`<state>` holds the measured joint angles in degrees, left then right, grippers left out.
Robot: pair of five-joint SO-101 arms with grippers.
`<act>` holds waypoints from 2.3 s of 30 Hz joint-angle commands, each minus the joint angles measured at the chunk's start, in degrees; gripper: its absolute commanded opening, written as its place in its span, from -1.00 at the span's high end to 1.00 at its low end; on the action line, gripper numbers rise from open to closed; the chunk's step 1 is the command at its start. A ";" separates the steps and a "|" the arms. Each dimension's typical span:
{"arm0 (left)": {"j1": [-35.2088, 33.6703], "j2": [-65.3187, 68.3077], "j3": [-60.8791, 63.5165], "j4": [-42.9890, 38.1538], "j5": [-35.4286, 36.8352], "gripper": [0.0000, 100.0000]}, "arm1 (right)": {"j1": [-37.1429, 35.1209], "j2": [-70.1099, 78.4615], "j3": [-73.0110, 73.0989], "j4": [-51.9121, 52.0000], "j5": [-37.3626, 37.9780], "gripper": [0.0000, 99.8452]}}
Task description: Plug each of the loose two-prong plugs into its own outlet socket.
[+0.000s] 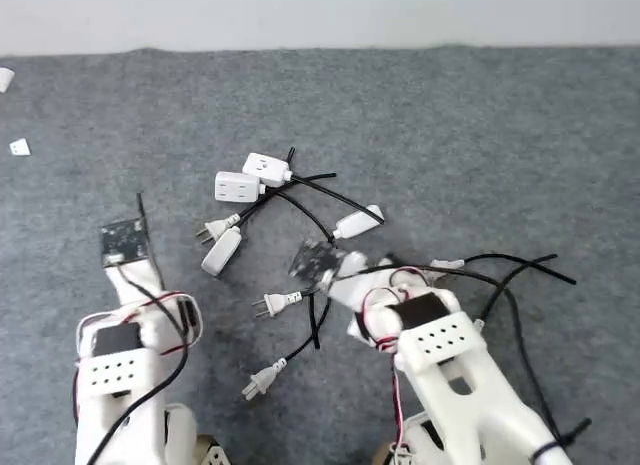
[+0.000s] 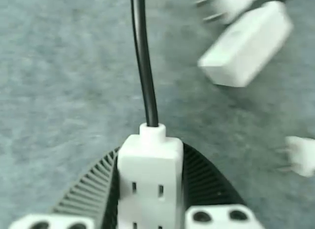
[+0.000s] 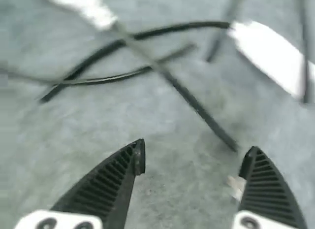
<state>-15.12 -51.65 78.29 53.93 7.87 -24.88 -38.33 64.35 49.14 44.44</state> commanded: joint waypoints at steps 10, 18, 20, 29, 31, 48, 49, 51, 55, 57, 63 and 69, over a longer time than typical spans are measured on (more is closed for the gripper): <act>-4.31 -1.67 -0.66 -3.16 -1.58 0.97 | -9.89 -1.01 -9.76 17.63 29.19 0.30; -4.31 -1.67 -0.66 -3.25 -1.58 0.97 | -6.29 0.84 -7.03 2.07 36.04 0.30; -4.31 -1.67 -0.66 -3.25 -1.58 0.97 | -6.29 4.18 -6.77 -1.01 36.57 0.30; -4.31 -1.67 -0.48 -3.78 -1.58 0.97 | -7.08 26.42 -22.59 7.87 39.21 0.30; -4.31 -1.67 -0.48 -3.78 -1.58 0.97 | -8.04 31.96 -28.13 11.03 39.21 0.30; -4.31 -1.67 -0.48 -3.78 -1.58 0.97 | -8.92 64.84 -65.05 36.26 38.77 0.38; -4.31 -1.67 -0.48 -3.78 -1.58 0.97 | -9.10 64.84 -64.97 36.26 38.77 0.45; -4.31 -1.67 -0.48 -3.78 -1.58 0.97 | -9.71 65.10 -64.97 36.26 38.77 0.64; -4.31 -1.67 -0.48 -3.78 -1.58 0.97 | -9.80 65.27 -64.88 35.65 33.41 0.97; -4.31 -1.67 -0.48 -3.78 -1.58 0.97 | -9.54 65.36 -64.88 35.56 31.82 0.98; -4.31 -1.67 -0.48 -3.78 -1.58 0.97 | -8.40 65.45 -64.18 35.56 31.56 0.98; -4.31 -1.67 -0.48 -3.78 -1.58 0.97 | -3.91 63.60 -64.26 33.71 26.11 0.98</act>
<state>-18.99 -52.00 78.37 51.82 6.81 -32.44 27.52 0.62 83.87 74.07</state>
